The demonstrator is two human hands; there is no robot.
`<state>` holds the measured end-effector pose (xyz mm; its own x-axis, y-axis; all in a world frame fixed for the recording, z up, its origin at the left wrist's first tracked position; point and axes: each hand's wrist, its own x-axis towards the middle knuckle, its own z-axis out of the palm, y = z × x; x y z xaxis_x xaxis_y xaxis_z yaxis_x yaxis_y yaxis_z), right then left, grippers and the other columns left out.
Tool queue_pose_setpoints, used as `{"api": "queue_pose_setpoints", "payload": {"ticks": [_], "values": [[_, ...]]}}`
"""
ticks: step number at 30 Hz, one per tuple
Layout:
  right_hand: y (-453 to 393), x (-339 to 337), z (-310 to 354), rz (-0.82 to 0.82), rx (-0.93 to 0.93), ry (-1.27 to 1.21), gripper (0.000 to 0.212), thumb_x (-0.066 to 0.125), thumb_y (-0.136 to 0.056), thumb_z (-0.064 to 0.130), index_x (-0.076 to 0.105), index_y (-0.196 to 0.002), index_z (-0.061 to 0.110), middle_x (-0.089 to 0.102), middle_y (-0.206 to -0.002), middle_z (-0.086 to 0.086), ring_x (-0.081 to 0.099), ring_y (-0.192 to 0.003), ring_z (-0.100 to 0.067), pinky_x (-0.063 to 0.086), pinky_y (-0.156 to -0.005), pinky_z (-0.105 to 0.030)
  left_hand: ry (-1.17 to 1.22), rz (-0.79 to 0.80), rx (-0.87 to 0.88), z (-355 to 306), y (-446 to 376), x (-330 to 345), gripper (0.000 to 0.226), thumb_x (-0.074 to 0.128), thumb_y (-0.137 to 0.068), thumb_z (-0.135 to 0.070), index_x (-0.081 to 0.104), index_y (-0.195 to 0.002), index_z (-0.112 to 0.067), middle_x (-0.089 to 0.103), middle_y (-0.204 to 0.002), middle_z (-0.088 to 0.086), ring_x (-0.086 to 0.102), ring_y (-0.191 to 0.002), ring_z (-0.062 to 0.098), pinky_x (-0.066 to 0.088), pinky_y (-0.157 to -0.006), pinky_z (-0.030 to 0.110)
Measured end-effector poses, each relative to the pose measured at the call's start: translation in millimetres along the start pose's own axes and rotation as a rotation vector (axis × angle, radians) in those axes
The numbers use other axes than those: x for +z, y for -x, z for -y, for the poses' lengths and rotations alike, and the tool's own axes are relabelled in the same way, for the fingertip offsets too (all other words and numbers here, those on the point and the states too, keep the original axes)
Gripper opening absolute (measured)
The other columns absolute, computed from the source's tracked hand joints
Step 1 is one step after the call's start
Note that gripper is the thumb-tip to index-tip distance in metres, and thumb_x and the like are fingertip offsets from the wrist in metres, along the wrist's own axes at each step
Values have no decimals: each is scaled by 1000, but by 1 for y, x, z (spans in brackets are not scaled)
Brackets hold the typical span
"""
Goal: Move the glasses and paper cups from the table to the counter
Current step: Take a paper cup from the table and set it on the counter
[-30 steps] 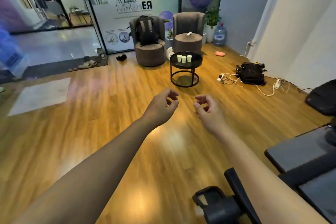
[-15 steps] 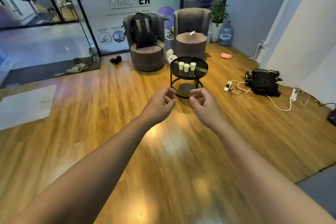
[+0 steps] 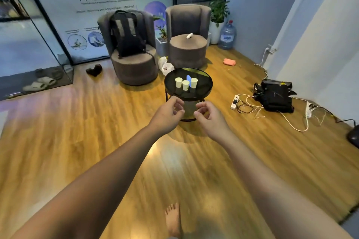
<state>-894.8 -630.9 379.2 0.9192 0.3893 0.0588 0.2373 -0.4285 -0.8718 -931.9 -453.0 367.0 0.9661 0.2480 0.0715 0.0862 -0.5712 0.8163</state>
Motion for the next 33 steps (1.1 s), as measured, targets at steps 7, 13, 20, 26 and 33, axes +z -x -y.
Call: {"api": "queue_pose_setpoints", "payload": {"ticks": [7, 13, 20, 26, 33], "values": [[-171, 8, -21, -7, 103, -10, 25, 62, -96, 31, 57, -120, 25, 61, -103, 9, 54, -83, -2, 38, -66, -17, -6, 102, -85, 37, -184, -4, 23, 61, -100, -27, 51, -119, -34, 58, -102, -19, 62, -90, 5, 48, -63, 18], [-290, 18, -61, -3, 157, -16, 25, 61, -96, 33, 57, -120, 27, 61, -104, 9, 56, -91, -5, 40, -68, -20, -13, 142, -124, 80, -301, 10, 26, 62, -99, -25, 52, -122, -29, 62, -103, -12, 63, -91, 8, 53, -72, 27], [-442, 41, -124, 77, 226, -37, 27, 64, -93, 32, 55, -118, 28, 64, -99, 6, 61, -89, -8, 47, -73, -24, -3, 175, -246, 142, -442, 44, 33, 65, -97, -22, 50, -127, -25, 62, -104, -7, 63, -91, 11, 49, -70, 25], [-560, 55, -155, 138, 288, -31, 30, 68, -88, 36, 53, -114, 33, 62, -98, 8, 59, -78, -8, 46, -70, -26, -37, 180, -356, 185, -545, 53, 42, 67, -95, -25, 44, -129, -29, 58, -106, -9, 63, -86, 9, 47, -66, 25], [-662, 98, -193, 216, 338, 77, 42, 73, -87, 33, 51, -123, 31, 57, -100, 14, 62, -86, -10, 53, -75, -28, -82, 214, -442, 252, -638, 57, 52, 74, -91, -27, 40, -129, -33, 56, -121, -7, 64, -87, 10, 57, -72, 30]]}}
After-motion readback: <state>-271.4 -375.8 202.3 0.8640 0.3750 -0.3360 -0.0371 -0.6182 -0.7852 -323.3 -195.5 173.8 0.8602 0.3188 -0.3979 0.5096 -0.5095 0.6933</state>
